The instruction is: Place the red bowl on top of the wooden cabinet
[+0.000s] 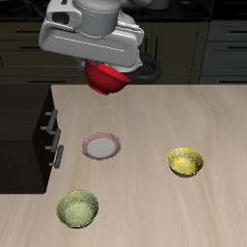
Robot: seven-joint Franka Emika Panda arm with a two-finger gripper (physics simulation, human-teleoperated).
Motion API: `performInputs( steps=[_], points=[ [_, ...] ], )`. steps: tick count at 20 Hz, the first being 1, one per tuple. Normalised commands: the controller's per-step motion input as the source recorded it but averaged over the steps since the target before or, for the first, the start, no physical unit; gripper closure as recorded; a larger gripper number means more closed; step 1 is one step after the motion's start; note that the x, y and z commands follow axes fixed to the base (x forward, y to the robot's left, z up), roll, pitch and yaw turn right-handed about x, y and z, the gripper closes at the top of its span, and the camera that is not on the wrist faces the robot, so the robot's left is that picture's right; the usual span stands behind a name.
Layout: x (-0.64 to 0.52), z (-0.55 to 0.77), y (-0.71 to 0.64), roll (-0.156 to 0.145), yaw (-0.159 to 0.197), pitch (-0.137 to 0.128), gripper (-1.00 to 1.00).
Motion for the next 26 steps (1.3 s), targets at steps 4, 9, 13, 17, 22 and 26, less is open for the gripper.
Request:
performInputs(
  steps=[4, 9, 13, 17, 22, 26],
  points=[
    [-0.10, 0.10, -0.23, -0.018, -0.005, -0.022, 1.00],
    [-0.04, -0.02, -0.22, -0.046, -0.008, 0.003, 1.00],
    [-0.01, -0.05, -0.19, -0.045, 0.001, 0.008, 1.00],
    [-0.10, -0.03, -0.25, -0.033, 0.009, -0.004, 1.00],
    [-0.09, -0.05, -0.21, -0.040, 0.004, 0.008, 1.00],
    [-0.13, 0.01, -0.20, -0.037, 0.003, -0.004, 1.00]
  ],
)
